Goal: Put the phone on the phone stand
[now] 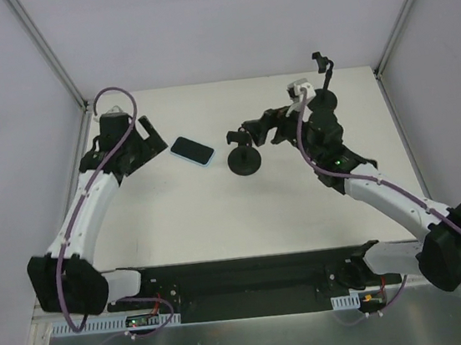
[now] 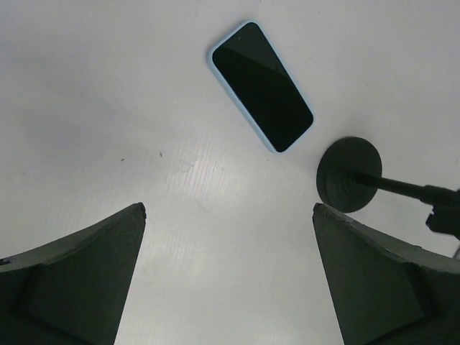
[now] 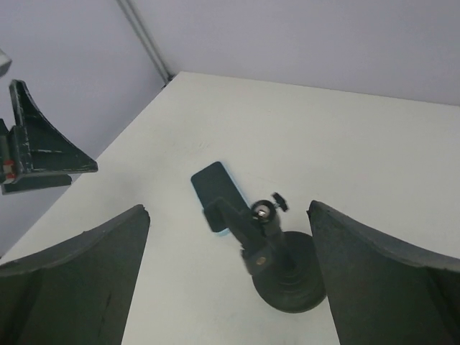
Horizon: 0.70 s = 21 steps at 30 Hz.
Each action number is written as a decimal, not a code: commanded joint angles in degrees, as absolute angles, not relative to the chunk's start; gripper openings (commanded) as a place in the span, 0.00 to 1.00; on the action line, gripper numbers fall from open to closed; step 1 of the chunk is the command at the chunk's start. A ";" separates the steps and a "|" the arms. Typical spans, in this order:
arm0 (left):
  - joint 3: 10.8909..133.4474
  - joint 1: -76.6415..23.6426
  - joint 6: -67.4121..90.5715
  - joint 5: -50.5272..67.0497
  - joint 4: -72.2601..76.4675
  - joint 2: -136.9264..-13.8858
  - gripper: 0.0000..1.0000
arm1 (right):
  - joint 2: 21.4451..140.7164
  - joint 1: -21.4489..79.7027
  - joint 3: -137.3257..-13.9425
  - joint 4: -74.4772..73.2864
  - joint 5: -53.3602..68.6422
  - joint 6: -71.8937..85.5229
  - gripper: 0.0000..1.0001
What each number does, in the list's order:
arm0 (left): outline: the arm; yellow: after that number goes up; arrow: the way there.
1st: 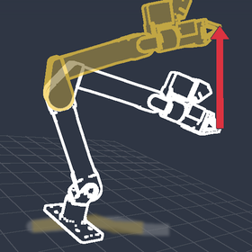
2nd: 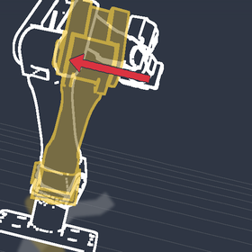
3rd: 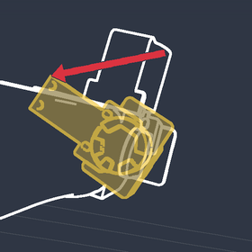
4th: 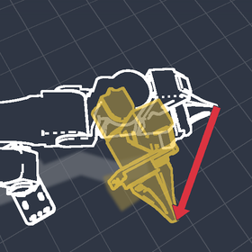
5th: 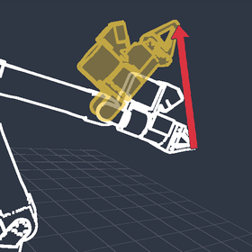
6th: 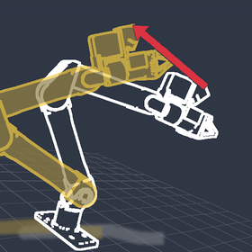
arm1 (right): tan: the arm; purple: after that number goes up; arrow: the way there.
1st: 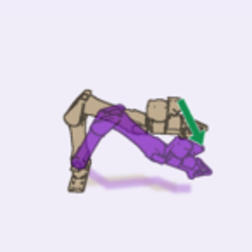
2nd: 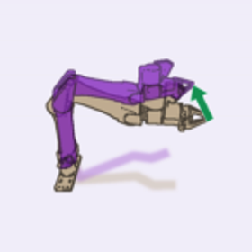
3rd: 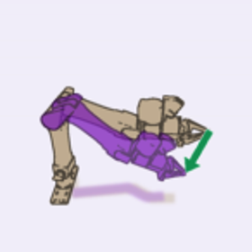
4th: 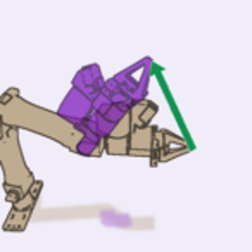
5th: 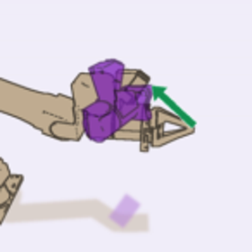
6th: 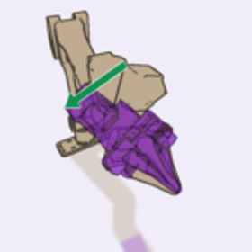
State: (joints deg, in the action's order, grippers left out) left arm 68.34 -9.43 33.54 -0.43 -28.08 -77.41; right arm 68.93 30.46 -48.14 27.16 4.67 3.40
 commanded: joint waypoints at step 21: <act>69.50 -2.73 42.79 8.51 -37.53 -82.56 0.99 | 99.50 51.33 -97.30 -8.79 -5.36 -8.79 0.82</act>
State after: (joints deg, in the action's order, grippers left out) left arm 62.19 -5.32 36.51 4.12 -34.63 -69.52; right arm 107.61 51.70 -94.48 -7.81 -5.58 -9.72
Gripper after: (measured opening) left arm 0.992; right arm 0.792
